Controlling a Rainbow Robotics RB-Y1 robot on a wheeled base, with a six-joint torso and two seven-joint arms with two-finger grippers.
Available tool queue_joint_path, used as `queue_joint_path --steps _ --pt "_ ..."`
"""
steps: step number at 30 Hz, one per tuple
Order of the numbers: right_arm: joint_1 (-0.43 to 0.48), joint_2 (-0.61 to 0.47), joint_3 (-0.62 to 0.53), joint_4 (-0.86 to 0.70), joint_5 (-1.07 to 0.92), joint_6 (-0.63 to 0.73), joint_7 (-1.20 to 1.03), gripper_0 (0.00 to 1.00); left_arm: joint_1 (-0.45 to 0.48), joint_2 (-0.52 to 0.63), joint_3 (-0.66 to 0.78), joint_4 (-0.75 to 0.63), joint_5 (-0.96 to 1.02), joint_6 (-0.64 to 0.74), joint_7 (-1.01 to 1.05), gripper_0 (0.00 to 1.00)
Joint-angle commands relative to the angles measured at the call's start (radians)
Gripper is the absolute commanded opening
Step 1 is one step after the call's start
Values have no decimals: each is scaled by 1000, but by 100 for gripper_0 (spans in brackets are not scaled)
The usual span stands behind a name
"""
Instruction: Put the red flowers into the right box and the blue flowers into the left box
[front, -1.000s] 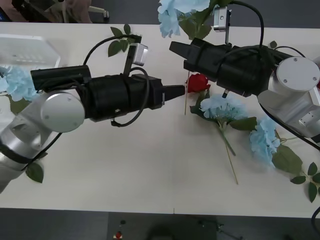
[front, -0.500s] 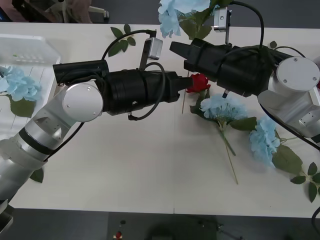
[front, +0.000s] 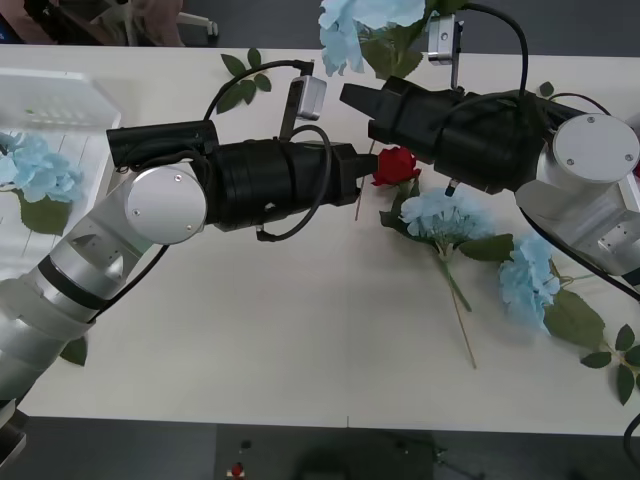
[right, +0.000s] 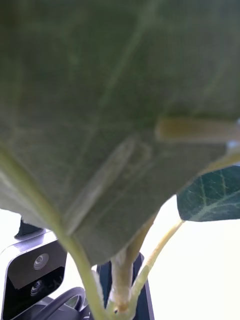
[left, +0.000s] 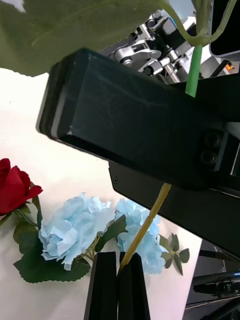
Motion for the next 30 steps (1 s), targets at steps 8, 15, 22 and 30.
queue_joint_path --steps 8,15,22,30 --pt "-52 -24 -6 -18 34 9 -36 76 -19 249 24 -33 182 -16 -1 0" --pt "-57 -31 -7 -18 32 9 -39 81 -21 661 45 -61 434 30 -17 0" --pt "-87 -90 -57 16 89 160 -22 81 44 1004 45 24 374 254 -153 0" --pt "-84 -189 -359 62 328 804 79 81 114 1043 45 306 213 274 -347 0"
